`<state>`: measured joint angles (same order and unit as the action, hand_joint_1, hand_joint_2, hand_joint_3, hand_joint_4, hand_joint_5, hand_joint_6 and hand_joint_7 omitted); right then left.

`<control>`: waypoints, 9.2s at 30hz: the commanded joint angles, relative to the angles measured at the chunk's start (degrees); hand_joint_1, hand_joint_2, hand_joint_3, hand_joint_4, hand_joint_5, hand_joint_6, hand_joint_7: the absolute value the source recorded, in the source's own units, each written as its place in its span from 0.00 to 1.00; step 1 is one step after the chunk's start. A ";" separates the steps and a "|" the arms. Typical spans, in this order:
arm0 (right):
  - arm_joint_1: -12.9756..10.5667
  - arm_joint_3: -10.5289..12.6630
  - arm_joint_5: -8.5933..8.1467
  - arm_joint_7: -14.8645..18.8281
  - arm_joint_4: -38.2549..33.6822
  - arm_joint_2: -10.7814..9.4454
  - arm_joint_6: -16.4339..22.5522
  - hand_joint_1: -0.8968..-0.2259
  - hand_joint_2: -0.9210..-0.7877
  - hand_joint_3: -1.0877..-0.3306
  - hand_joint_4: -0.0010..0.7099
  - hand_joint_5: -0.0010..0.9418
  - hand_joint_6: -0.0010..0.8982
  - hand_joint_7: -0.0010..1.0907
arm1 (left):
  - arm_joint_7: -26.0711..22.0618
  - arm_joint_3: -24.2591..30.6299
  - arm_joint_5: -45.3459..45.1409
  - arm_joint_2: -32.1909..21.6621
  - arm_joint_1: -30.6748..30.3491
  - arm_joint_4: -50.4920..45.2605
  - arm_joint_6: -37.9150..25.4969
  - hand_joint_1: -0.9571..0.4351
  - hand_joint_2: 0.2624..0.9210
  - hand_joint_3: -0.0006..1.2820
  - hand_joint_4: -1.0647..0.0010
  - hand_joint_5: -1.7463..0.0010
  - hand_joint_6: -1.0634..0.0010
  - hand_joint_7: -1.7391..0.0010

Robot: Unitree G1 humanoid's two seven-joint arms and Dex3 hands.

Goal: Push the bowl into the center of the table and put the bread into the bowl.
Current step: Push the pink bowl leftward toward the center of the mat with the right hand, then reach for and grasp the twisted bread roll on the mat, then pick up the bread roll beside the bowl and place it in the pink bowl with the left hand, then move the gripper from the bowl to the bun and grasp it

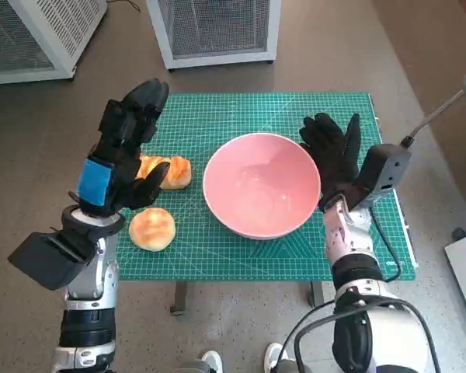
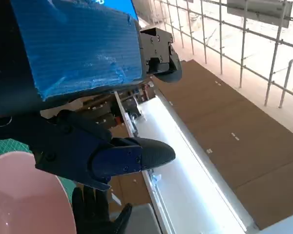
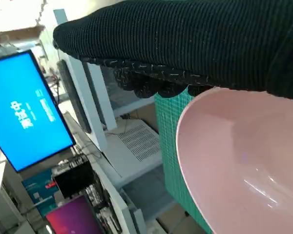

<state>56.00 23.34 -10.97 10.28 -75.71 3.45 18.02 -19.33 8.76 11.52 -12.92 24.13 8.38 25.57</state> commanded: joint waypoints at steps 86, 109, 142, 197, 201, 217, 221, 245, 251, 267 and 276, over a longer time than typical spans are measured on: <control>-9.88 -9.31 -10.63 24.95 33.79 1.94 29.63 0.55 0.00 0.63 0.33 0.01 0.04 0.50 | -6.44 -31.73 -46.20 -16.29 31.05 36.04 -36.99 0.60 0.72 0.00 1.00 1.00 0.84 0.98; -10.41 -9.74 -11.49 24.92 34.97 1.99 28.26 0.57 0.00 0.66 0.35 0.01 0.05 0.50 | 4.99 -34.66 -46.90 -11.23 36.17 60.62 -28.56 0.68 0.82 0.02 0.79 0.99 0.62 0.97; -10.97 -9.90 -14.40 27.48 36.46 1.61 26.28 0.58 0.00 0.72 0.36 0.01 0.07 0.49 | 12.00 -29.71 -44.88 -18.52 33.45 42.66 -20.38 0.69 1.00 0.04 0.35 0.37 0.38 0.31; -14.53 -10.14 -13.18 26.02 41.69 1.97 23.69 0.58 0.00 0.80 0.40 0.01 0.11 0.48 | 1.96 -30.89 -44.78 -9.58 20.18 4.29 -16.17 0.69 0.98 0.06 0.33 0.30 0.39 0.39; -14.69 -10.24 -12.83 25.82 41.74 1.91 23.88 0.58 0.00 0.80 0.40 0.01 0.11 0.48 | 1.02 -30.91 -45.24 -9.57 19.20 3.26 -17.12 0.69 0.99 0.09 0.37 0.28 0.49 0.33; -15.31 -10.77 -12.15 24.68 42.38 1.76 23.59 0.58 0.00 0.80 0.40 0.01 0.11 0.47 | -7.22 -29.83 -49.61 -12.30 15.44 -9.07 -27.06 0.42 0.86 0.03 0.93 0.98 0.87 0.90; -15.67 -11.06 -12.13 24.56 42.69 1.78 23.40 0.58 0.00 0.79 0.40 0.01 0.10 0.47 | -8.15 -28.63 -49.56 -12.95 14.35 -12.50 -28.53 0.36 0.87 0.02 0.99 1.00 0.90 0.92; -16.79 -11.89 -12.98 24.73 44.96 1.87 21.46 0.59 0.00 0.79 0.41 0.01 0.09 0.46 | -13.52 -9.02 -44.28 -25.10 -0.89 -37.09 -33.45 0.37 0.81 0.00 0.95 0.99 0.82 0.92; -16.65 -12.02 -13.00 24.86 44.90 1.90 21.35 0.59 0.00 0.79 0.41 0.01 0.09 0.46 | -15.08 -6.65 -45.19 -28.11 -5.38 -38.33 -35.03 0.40 0.72 0.00 0.94 0.99 0.80 0.92; -16.02 -12.16 -12.88 25.34 43.69 2.07 21.81 0.61 0.00 0.78 0.41 0.00 0.08 0.47 | -20.89 -5.27 -39.13 -30.06 -12.43 -37.15 -39.51 0.54 0.65 0.00 0.99 1.00 0.82 0.99; -15.91 -11.96 -13.18 26.04 43.31 2.59 21.76 0.61 0.00 0.78 0.41 0.00 0.08 0.47 | -18.49 -8.73 -41.63 -28.99 -13.40 -34.10 -39.07 0.56 0.66 0.00 1.00 1.00 0.84 1.00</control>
<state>40.73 11.24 -24.16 35.59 -31.54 5.57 40.07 -38.78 1.59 -29.23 -42.28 11.43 -26.84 -13.52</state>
